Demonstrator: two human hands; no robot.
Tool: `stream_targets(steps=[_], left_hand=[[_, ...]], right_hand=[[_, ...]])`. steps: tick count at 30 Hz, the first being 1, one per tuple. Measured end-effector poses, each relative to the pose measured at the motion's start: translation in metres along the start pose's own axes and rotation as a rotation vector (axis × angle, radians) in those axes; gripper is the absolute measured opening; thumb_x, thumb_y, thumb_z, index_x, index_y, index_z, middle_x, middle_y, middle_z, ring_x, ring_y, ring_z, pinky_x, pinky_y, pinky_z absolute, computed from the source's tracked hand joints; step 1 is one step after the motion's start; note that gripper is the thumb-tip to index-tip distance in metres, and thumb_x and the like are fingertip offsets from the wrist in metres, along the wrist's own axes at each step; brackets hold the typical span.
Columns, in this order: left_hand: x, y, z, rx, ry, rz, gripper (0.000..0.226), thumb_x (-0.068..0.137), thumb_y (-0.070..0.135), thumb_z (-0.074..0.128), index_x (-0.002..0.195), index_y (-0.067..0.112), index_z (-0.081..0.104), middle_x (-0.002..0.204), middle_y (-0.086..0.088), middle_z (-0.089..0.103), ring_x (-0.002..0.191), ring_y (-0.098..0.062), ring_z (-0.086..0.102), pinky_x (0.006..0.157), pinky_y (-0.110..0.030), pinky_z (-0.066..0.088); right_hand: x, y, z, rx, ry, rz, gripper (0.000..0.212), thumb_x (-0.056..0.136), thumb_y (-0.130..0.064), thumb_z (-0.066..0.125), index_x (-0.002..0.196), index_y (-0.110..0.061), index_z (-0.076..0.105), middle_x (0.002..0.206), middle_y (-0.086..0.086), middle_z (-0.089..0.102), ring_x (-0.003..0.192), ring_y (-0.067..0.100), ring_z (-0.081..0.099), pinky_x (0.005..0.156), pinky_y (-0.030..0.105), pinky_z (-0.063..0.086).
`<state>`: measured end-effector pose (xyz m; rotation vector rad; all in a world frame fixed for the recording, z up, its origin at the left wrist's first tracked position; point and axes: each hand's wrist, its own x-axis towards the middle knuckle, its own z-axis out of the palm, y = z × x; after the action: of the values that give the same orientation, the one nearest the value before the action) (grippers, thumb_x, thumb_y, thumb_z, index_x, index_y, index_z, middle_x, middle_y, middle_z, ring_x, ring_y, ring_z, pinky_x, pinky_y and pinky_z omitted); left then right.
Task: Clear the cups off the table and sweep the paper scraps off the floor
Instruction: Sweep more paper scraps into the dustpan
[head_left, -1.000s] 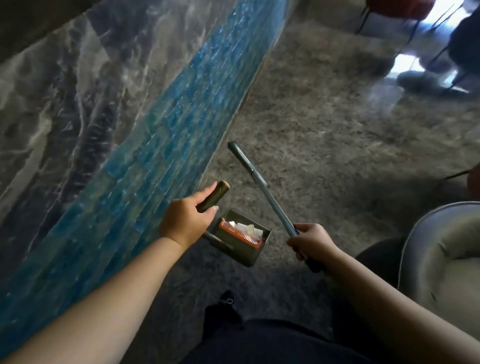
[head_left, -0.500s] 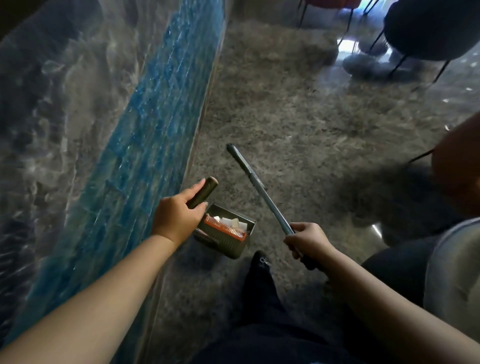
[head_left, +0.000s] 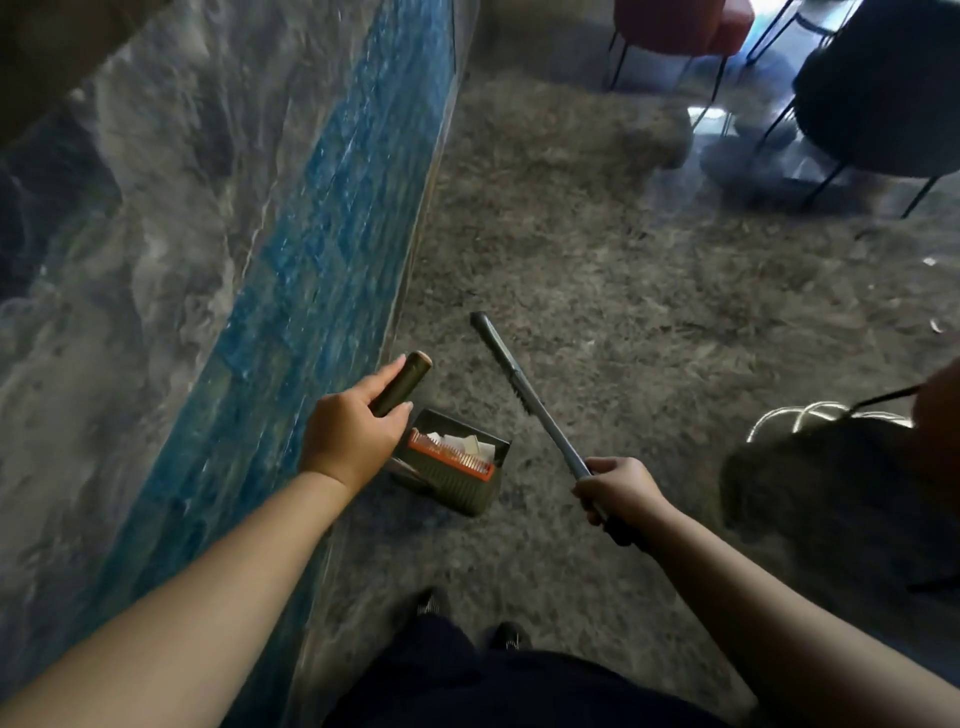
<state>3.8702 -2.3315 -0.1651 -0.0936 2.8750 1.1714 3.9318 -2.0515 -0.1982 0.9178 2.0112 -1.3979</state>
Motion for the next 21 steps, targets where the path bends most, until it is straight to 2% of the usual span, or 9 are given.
stream_targets(steps=[3, 8, 14, 18, 21], left_hand=[[0.06, 0.007, 0.0, -0.009, -0.007, 0.019, 0.053, 0.085, 0.024, 0.07, 0.134, 0.034, 0.054, 0.114, -0.001, 0.07, 0.097, -0.017, 0.066, 0.09, -0.026, 0.051], [0.172, 0.016, 0.005, -0.017, -0.066, 0.044, 0.053, 0.086, 0.025, 0.069, 0.135, 0.036, 0.052, 0.115, -0.002, 0.07, 0.099, -0.02, 0.066, 0.092, -0.033, 0.052], [0.29, 0.034, 0.012, 0.01, -0.124, 0.096, 0.054, 0.087, 0.024, 0.069, 0.137, 0.033, 0.051, 0.115, -0.004, 0.07, 0.098, -0.018, 0.066, 0.088, -0.027, 0.051], [0.374, 0.053, 0.026, 0.022, -0.127, 0.114, 0.054, 0.085, 0.024, 0.07, 0.135, 0.034, 0.053, 0.116, -0.005, 0.069, 0.099, -0.022, 0.067, 0.092, -0.033, 0.052], [0.434, 0.069, 0.042, 0.021, -0.13, 0.114, 0.053, 0.085, 0.023, 0.069, 0.135, 0.033, 0.054, 0.116, -0.005, 0.07, 0.098, -0.021, 0.066, 0.088, -0.026, 0.051]], right_hand=[[0.038, -0.043, -0.001, 0.022, -0.003, 0.009, 0.015, 0.078, 0.002, 0.056, 0.088, -0.002, 0.067, 0.06, 0.009, 0.05, 0.033, 0.013, 0.045, 0.037, 0.016, 0.029], [0.103, -0.12, -0.004, 0.062, 0.027, 0.002, 0.019, 0.078, 0.003, 0.058, 0.093, -0.002, 0.069, 0.06, 0.009, 0.051, 0.032, 0.013, 0.046, 0.034, 0.015, 0.029], [0.16, -0.201, -0.016, 0.12, 0.043, 0.022, 0.021, 0.08, 0.001, 0.058, 0.097, -0.007, 0.069, 0.061, 0.009, 0.052, 0.035, 0.013, 0.047, 0.035, 0.018, 0.03], [0.214, -0.245, -0.032, 0.139, 0.068, 0.026, 0.025, 0.077, 0.002, 0.057, 0.101, 0.003, 0.067, 0.062, 0.011, 0.052, 0.038, 0.016, 0.047, 0.038, 0.02, 0.03], [0.264, -0.283, -0.051, 0.14, 0.079, 0.023, 0.028, 0.075, 0.002, 0.056, 0.102, 0.008, 0.064, 0.06, 0.012, 0.05, 0.037, 0.018, 0.044, 0.038, 0.018, 0.028]])
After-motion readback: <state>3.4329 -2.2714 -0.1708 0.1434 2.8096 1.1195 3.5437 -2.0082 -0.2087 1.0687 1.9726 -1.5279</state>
